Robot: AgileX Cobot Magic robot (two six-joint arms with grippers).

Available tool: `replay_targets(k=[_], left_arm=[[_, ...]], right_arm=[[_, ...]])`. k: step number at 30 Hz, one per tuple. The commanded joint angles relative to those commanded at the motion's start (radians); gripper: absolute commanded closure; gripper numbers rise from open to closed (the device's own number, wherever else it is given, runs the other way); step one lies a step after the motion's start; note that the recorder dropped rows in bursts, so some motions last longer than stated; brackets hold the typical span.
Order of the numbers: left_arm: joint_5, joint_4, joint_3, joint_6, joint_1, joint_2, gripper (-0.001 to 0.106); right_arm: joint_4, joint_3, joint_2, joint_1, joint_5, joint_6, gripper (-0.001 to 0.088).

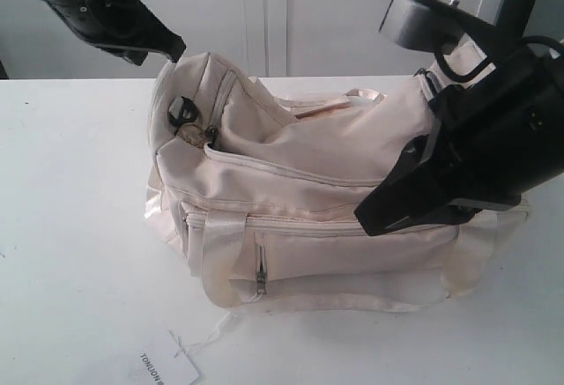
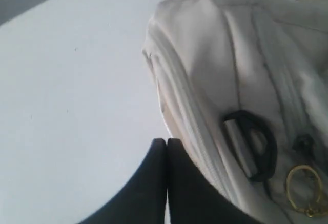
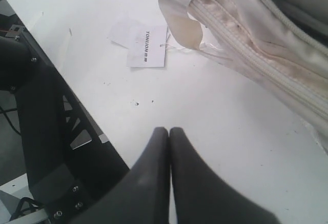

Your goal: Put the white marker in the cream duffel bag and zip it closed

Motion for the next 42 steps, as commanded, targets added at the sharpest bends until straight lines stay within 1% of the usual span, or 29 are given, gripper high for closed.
replay_targets(k=[3, 5, 7, 12, 14, 15, 17, 21, 27, 30, 32, 34, 37, 38, 39, 42], left_arm=[[0.014, -0.004, 0.0, -0.024, 0.0, 0.001, 0.105], [0.014, -0.016, 0.0, -0.029, 0.0, 0.001, 0.101], [0.012, -0.034, 0.0, -0.029, 0.0, 0.001, 0.093], [0.001, -0.101, 0.0, -0.027, 0.0, 0.001, 0.062], [-0.006, -0.123, 0.0, -0.027, 0.0, 0.002, 0.051], [-0.011, -0.134, 0.0, -0.025, 0.0, 0.002, 0.048], [-0.03, -0.152, 0.007, -0.023, 0.0, 0.002, 0.045], [-0.09, -0.167, 0.036, -0.028, 0.0, 0.011, 0.045], [-0.08, -0.169, 0.051, -0.031, 0.0, 0.059, 0.045], [-0.082, -0.209, 0.051, -0.031, 0.0, 0.082, 0.046], [-0.091, -0.228, 0.051, -0.031, 0.0, 0.082, 0.053], [-0.1, -0.235, 0.051, -0.031, 0.0, 0.082, 0.067], [-0.104, -0.237, 0.051, -0.031, 0.0, 0.082, 0.094], [-0.106, -0.237, 0.051, -0.031, 0.0, 0.082, 0.1], [-0.108, -0.237, 0.051, -0.031, 0.0, 0.082, 0.105], [-0.11, -0.247, 0.047, -0.031, 0.0, 0.082, 0.105]], right_arm=[[0.0, 0.0, 0.0, 0.0, -0.005, 0.0, 0.0868], [0.0, 0.0, 0.0, 0.0, -0.011, 0.0, 0.0868], [0.0, 0.0, 0.0, 0.0, -0.017, 0.0, 0.0868], [0.0, 0.0, 0.0, 0.0, -0.018, 0.0, 0.0868], [0.0, 0.0, 0.0, 0.0, -0.019, 0.0, 0.0868], [0.0, 0.0, 0.0, 0.0, -0.021, 0.0, 0.0868], [0.0, 0.0, 0.0, 0.0, -0.025, 0.0, 0.0868], [0.0, 0.0, 0.0, 0.0, -0.03, 0.0, 0.0868], [0.0, 0.0, 0.0, 0.0, -0.027, 0.0, 0.0868], [0.0, 0.0, 0.0, 0.0, -0.027, 0.0, 0.0868], [0.0, 0.0, 0.0, 0.0, -0.027, 0.0, 0.0868], [0.0, 0.0, 0.0, 0.0, -0.029, 0.0, 0.0868], [0.0, 0.0, 0.0, 0.0, -0.029, 0.0, 0.0868], [0.0, 0.0, 0.0, 0.0, -0.029, 0.0, 0.0868], [0.0, 0.0, 0.0, 0.0, -0.029, 0.0, 0.0868], [0.0, 0.0, 0.0, 0.0, -0.031, -0.004, 0.0868]])
